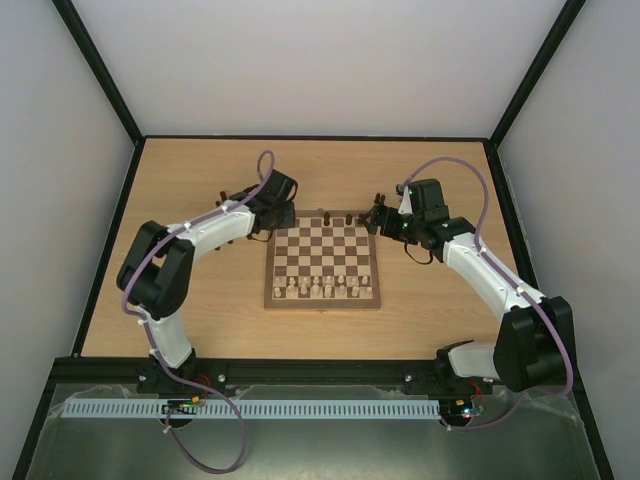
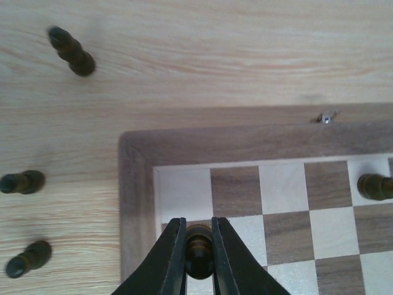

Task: Set up the chess pieces on the board
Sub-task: Place the chess piece on the chessboard.

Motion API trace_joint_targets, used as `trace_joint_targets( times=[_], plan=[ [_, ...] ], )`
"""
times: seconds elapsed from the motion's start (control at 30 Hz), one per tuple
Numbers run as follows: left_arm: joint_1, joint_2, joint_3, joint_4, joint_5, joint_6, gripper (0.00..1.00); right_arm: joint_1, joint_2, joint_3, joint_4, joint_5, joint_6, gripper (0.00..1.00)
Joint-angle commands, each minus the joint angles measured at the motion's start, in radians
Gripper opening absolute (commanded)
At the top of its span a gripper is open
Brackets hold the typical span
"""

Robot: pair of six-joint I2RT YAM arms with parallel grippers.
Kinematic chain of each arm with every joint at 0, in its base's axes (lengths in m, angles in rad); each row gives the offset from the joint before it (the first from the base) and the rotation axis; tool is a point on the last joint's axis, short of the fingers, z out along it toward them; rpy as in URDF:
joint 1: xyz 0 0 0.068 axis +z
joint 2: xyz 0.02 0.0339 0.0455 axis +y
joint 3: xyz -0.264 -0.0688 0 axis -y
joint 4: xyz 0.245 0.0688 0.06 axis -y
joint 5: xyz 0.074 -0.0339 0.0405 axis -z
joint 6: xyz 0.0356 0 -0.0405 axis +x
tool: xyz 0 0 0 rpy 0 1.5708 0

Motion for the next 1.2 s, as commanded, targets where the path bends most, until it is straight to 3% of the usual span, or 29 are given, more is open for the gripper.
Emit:
trace_joint_targets(
  times=[0.0,1.17],
  plan=[
    [-0.025,0.044,0.035,-0.047,0.006,0.016,0.05,0.006,0.006,-0.010,-0.001,0.001,0.002,0.92],
    [-0.038,0.069,-0.035,-0.011,-0.027,0.006,0.13,0.008,0.015,-0.017,0.013,-0.023,0.007,0.92]
  ],
)
